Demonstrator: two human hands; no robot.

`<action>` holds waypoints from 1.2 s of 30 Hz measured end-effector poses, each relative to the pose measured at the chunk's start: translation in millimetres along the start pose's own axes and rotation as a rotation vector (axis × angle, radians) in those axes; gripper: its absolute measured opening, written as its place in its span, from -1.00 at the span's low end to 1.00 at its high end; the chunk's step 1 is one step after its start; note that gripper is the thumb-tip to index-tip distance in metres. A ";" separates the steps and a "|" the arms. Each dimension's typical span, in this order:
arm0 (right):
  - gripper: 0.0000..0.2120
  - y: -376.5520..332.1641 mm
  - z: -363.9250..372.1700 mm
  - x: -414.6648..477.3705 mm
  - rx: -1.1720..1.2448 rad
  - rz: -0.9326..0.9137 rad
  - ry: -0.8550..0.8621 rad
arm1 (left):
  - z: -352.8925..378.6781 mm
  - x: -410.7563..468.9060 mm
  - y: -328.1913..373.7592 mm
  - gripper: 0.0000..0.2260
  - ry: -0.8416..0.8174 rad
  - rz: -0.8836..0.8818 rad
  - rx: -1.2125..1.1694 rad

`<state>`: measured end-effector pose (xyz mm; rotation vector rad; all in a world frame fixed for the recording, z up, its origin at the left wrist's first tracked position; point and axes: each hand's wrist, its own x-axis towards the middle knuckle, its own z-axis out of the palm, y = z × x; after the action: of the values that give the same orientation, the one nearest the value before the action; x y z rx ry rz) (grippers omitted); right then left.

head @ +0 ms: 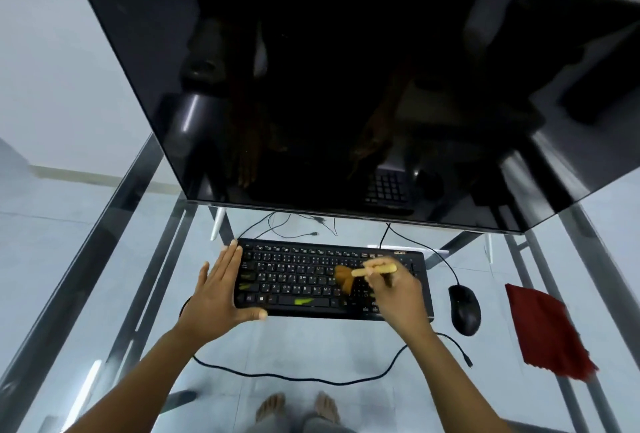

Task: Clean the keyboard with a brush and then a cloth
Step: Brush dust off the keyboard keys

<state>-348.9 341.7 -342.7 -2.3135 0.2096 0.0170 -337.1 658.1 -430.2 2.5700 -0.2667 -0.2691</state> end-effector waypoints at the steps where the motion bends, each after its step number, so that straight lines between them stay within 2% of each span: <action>1: -0.89 1.5 -2.3 -2.4 -0.020 -0.015 0.000 | 1.9 -1.0 -2.0 0.21 0.001 0.011 0.002; 4: -0.88 -0.9 -1.4 -16.2 -0.055 -0.073 -0.207 | 3.8 -1.7 -7.8 0.21 0.003 0.027 0.001; 5: -0.85 -1.7 -1.2 -18.4 -0.052 -0.048 -0.209 | 4.3 -1.4 -9.6 0.21 0.006 0.033 0.003; 8: -0.79 -0.4 -3.1 -11.1 0.072 0.030 0.111 | 6.6 -2.2 -11.8 0.18 0.029 0.046 0.022; 9: -0.86 -1.1 -1.9 -7.2 0.170 0.048 0.121 | 7.9 -3.0 -11.8 0.17 0.039 0.046 0.025; 11: -0.94 -9.0 7.0 -1.5 0.267 0.098 -0.052 | 9.6 -4.7 -12.7 0.15 0.056 0.040 0.035; 12: -0.93 -14.2 11.0 -0.5 0.207 0.094 -0.083 | 9.6 -5.0 -13.0 0.14 0.058 0.035 0.041; 15: -0.87 -24.9 21.3 9.3 0.179 0.088 0.109 | 10.7 -6.3 -13.5 0.14 0.051 0.028 0.059; 16: -0.89 -31.5 23.1 10.1 0.219 0.089 0.073 | 10.6 -6.2 -13.7 0.15 0.055 0.029 0.066; 18: -0.90 -40.6 34.8 10.1 0.266 0.114 -0.166 | 9.3 -6.9 -14.6 0.15 0.044 0.037 0.081; 19: -0.90 -42.3 40.1 10.1 0.222 0.106 -0.220 | 8.9 -6.9 -15.0 0.15 0.040 0.042 0.080; 20: -0.89 -43.7 44.2 11.1 0.169 0.077 -0.170 | 8.5 -6.9 -16.0 0.14 0.038 0.044 0.073; 22: -0.88 -47.0 47.2 15.3 0.094 0.018 0.075 | 8.2 -6.4 -16.9 0.13 0.040 0.046 0.045; 23: -0.87 -46.4 48.2 15.5 0.132 0.015 0.078 | 8.7 -6.2 -16.8 0.13 0.048 0.051 0.031; 24: -0.87 -49.4 48.2 13.1 0.194 0.037 -0.018 | 9.4 -5.5 -15.9 0.13 0.054 0.058 0.027; 26: -0.87 -57.6 55.7 8.1 0.232 0.100 -0.329 | 9.2 -6.4 -17.1 0.13 0.060 0.061 0.039; 27: -0.87 -57.3 59.6 7.2 0.195 0.090 -0.337 | 9.2 -6.4 -17.2 0.13 0.063 0.062 0.044; 30: -0.82 -60.8 60.3 6.0 0.109 -0.021 0.056 | 8.8 -6.2 -15.7 0.13 0.066 0.069 0.047; 31: -0.82 -61.5 61.5 4.6 0.163 -0.030 0.040 | 8.5 -6.1 -15.6 0.13 0.066 0.067 0.050; 32: -0.83 -65.6 62.7 0.3 0.256 0.001 -0.081 | 8.5 -6.1 -15.9 0.14 0.062 0.064 0.054; 34: -0.86 -73.5 70.2 -10.2 0.247 0.052 -0.437 | 8.8 -5.9 -17.1 0.14 0.059 0.054 0.063; 35: -0.87 -72.9 73.5 -12.9 0.175 0.013 -0.472 | 8.6 -5.5 -17.0 0.15 0.054 0.050 0.069; 36: -0.87 -68.5 77.2 -11.4 0.111 -0.025 -0.389 | 8.5 -5.2 -16.6 0.15 0.044 0.048 0.076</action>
<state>-345.2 445.5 -344.9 -2.1518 -0.0170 0.4283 -342.0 669.1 -445.3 2.6370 -0.3277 -0.1874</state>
